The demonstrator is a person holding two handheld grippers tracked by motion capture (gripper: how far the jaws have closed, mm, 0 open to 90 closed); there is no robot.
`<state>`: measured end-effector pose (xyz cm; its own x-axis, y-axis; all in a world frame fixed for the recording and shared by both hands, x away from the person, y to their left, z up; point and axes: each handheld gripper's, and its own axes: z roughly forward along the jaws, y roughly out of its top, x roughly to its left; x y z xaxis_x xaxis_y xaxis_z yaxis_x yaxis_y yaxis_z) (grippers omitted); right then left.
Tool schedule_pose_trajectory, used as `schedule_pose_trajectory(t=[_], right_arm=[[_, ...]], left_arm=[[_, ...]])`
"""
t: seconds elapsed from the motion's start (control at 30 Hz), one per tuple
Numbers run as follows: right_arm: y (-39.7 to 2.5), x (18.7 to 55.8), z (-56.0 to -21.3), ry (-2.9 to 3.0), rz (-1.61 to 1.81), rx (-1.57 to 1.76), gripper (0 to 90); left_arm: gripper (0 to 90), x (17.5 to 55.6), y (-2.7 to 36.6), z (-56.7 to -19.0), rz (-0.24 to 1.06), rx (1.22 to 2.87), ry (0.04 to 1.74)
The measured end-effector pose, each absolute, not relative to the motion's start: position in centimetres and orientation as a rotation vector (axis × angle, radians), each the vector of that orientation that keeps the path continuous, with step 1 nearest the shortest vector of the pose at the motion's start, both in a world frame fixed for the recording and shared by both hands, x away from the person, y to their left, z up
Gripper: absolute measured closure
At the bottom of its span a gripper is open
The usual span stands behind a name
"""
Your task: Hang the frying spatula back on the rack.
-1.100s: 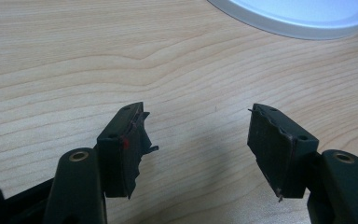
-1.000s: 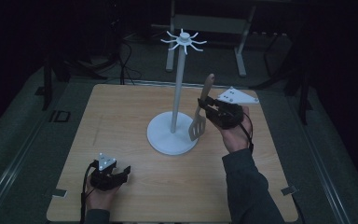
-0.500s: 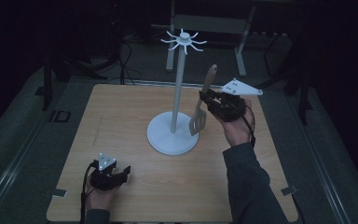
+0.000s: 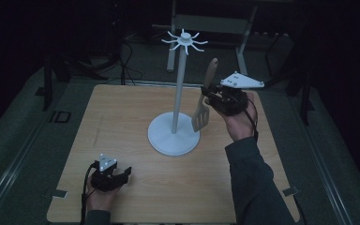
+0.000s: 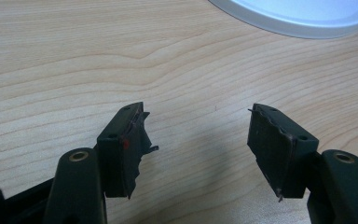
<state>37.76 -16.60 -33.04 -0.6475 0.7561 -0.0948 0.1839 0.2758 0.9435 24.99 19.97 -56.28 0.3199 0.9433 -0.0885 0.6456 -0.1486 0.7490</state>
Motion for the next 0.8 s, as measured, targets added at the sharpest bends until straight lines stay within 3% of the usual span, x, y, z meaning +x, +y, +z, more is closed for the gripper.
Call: schedule_pose_trajectory(t=[0.8], right_arm=[[-16.1,38.7,-31.5,2.022,1.389,0.851,74.6]], left_arm=[[37.2,25.0,20.1,-56.3,0.536,1.876,1.407]])
